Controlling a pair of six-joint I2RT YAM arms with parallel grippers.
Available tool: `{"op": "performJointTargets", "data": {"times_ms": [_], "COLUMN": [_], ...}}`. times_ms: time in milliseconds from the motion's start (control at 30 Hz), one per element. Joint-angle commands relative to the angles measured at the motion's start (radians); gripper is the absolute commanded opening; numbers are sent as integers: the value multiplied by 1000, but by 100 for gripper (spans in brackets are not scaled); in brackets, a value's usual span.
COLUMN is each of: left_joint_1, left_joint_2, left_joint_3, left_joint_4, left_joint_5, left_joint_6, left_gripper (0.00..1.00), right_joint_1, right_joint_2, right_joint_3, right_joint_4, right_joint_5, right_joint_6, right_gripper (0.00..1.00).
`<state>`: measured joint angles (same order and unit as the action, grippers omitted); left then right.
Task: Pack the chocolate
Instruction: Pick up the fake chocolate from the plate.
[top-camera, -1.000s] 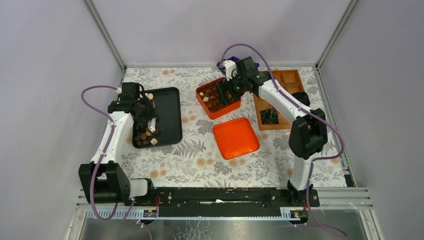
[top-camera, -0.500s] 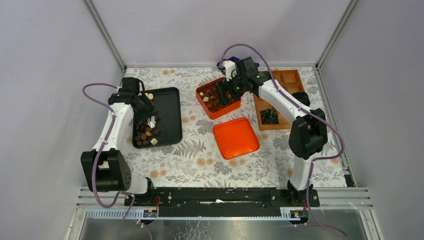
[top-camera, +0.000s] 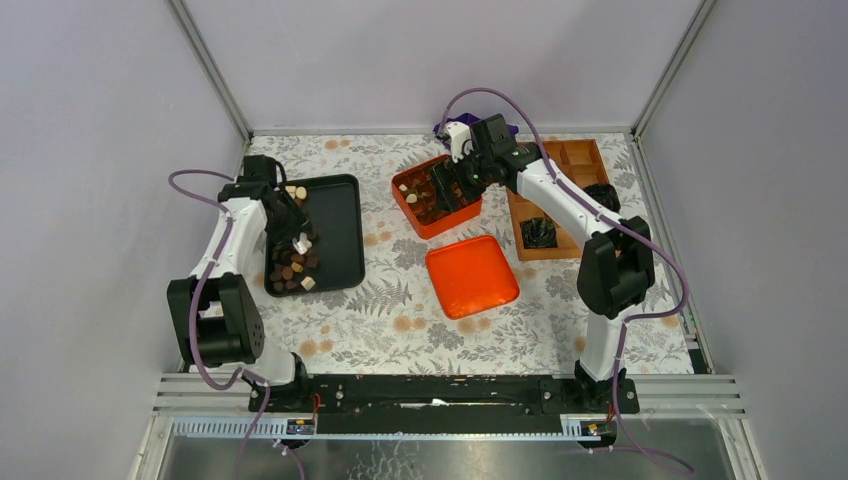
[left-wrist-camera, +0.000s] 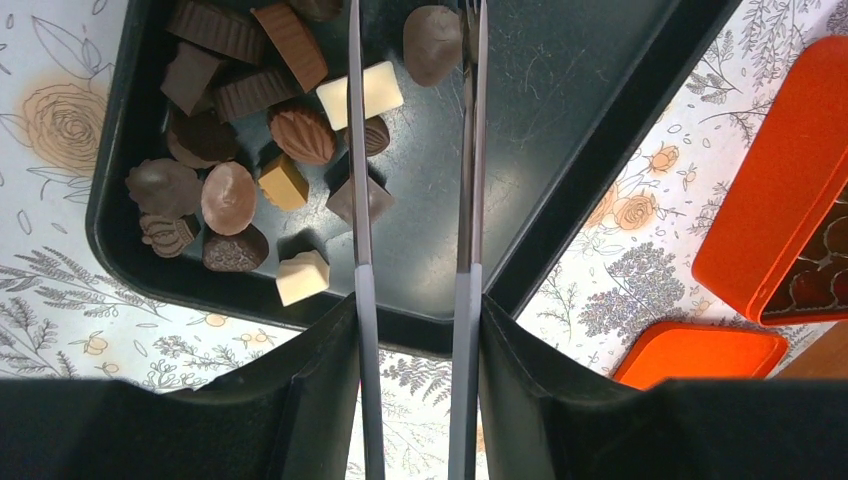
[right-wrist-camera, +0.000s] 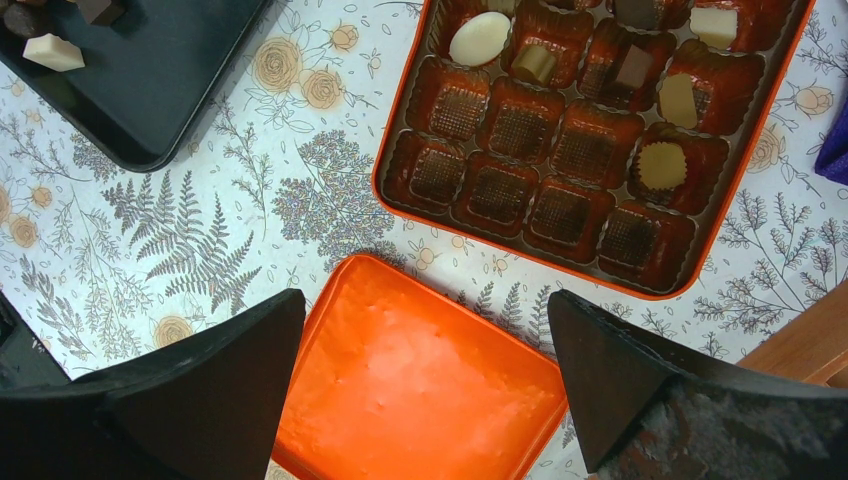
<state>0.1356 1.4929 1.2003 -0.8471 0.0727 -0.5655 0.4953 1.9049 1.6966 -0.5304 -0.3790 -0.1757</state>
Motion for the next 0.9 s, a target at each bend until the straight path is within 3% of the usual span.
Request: {"op": "performJointTargets", "data": {"times_ms": [0, 333, 867], "left_joint_1": [11, 10, 11], "left_joint_2": [33, 75, 179], "left_joint_3": [29, 53, 158], "left_joint_4": [67, 72, -42], "left_joint_5": [36, 27, -10], "left_joint_6": [20, 52, 292], "left_gripper": [48, 47, 47], "right_joint_1": [2, 2, 1], "right_joint_2": [5, 11, 7], "right_joint_3": [3, 7, 4], "right_joint_4": [11, 8, 7], "right_joint_5": [-8, -9, -16], "right_joint_6": [3, 0, -1], "right_gripper": [100, 100, 100]}}
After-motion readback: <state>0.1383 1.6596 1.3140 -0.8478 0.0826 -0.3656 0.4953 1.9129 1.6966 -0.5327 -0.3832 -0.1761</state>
